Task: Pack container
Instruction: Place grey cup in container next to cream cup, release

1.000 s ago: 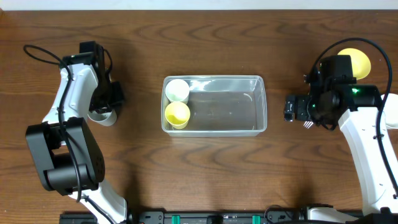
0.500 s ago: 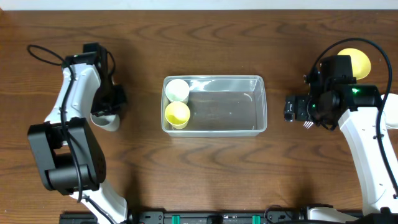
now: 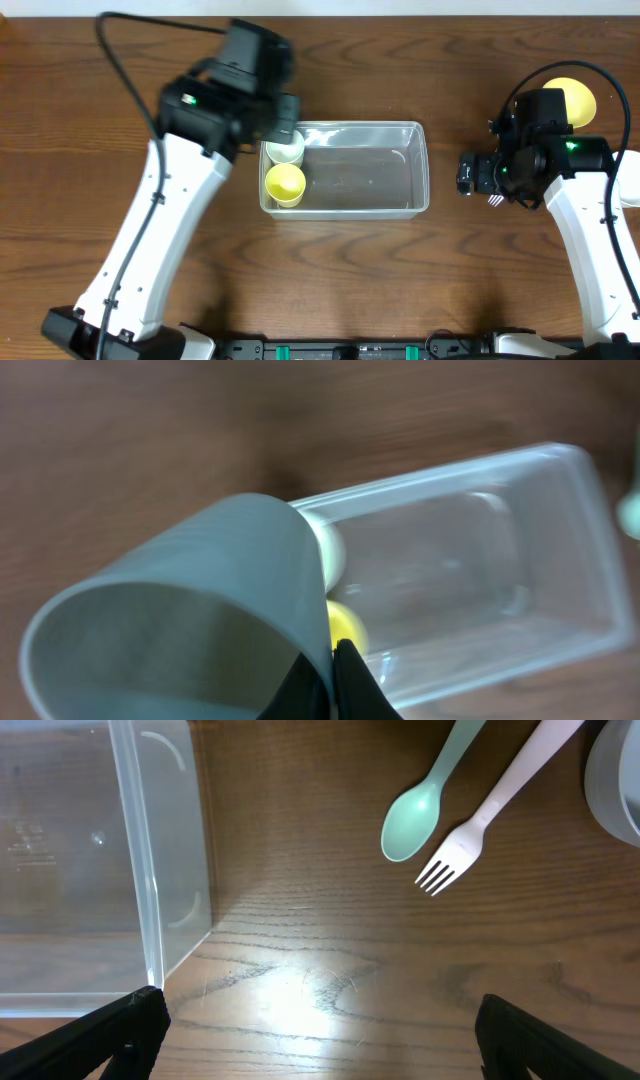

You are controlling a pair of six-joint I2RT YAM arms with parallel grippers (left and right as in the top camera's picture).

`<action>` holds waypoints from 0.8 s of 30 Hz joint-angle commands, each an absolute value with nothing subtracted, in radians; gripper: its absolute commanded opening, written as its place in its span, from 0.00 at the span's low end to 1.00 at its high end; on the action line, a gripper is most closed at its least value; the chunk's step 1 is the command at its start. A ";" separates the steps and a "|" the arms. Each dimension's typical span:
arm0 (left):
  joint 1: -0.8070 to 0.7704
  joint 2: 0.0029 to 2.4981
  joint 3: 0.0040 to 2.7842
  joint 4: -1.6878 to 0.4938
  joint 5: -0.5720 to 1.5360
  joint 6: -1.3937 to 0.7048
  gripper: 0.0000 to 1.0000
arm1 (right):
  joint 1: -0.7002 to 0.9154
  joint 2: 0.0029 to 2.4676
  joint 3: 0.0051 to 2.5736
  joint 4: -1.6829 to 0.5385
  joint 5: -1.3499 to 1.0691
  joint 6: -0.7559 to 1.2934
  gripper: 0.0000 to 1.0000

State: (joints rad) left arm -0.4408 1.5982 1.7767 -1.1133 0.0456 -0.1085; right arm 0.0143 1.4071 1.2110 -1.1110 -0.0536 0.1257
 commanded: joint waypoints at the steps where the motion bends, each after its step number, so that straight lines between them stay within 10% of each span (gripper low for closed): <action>1: -0.521 1.650 1.781 -1.095 0.035 -0.074 0.06 | 0.007 1.411 1.229 -1.111 -0.049 0.123 0.99; 24: -0.593 2.057 1.781 -1.056 0.041 -0.052 0.06 | 0.007 1.411 1.229 -1.113 -0.049 0.123 0.99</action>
